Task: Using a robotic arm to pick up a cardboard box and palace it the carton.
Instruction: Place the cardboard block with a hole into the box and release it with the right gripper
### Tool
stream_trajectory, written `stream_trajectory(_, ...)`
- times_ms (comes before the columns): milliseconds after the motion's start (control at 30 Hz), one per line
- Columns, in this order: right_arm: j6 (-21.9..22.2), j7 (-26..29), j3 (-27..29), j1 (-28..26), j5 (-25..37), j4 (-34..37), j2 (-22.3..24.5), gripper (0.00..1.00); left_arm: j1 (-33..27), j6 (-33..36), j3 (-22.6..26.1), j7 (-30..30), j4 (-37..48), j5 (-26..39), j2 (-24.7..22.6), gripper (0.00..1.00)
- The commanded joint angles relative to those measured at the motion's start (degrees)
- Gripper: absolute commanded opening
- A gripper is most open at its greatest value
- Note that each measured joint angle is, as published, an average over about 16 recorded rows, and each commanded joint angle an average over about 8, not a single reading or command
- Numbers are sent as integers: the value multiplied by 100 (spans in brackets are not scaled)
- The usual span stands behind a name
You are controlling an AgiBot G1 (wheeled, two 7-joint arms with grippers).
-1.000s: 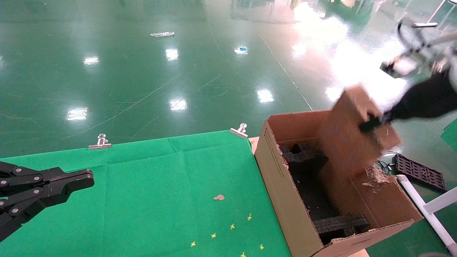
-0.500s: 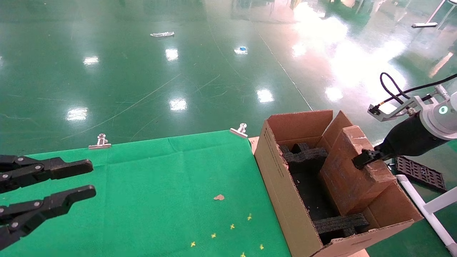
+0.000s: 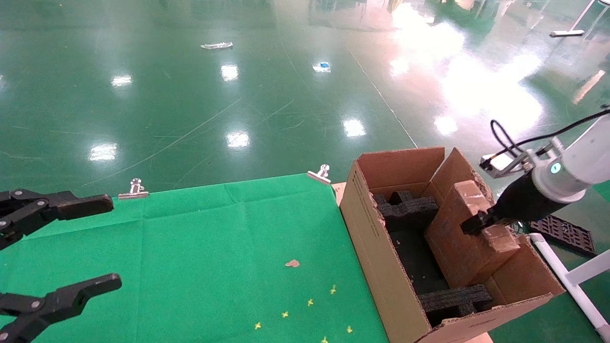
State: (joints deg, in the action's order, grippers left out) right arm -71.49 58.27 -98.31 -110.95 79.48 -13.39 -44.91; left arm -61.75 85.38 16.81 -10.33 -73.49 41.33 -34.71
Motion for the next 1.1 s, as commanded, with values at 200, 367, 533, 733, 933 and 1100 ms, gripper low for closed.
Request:
stream_trajectory(200, 524, -155, 147, 709, -273, 318, -209, 0, -1, -1, 2, 1, 0, -2, 1, 100)
stream_trajectory(367, 990, -346, 312, 1214, -535, 458, -281, 0, -1, -2, 4, 2, 0, -3, 2, 100)
stream_trajectory(533, 1269, -564, 428, 1528, -714, 577, -341, 1, -1, -2, 6, 3, 0, -4, 2, 100)
stream_trajectory(733, 1281, -780, 502, 1620, -824, 713, -378, 76, -2, -3, 8, 4, 0, -5, 3, 100)
stream_trajectory(933, 1158, -884, 505, 1601, -831, 866, -432, 100, -2, -4, 10, 5, 0, -7, 4, 100)
stream_trajectory(1100, 1110, -932, 477, 1551, -788, 973, -494, 100, -2, -5, 11, 6, 0, -8, 5, 100)
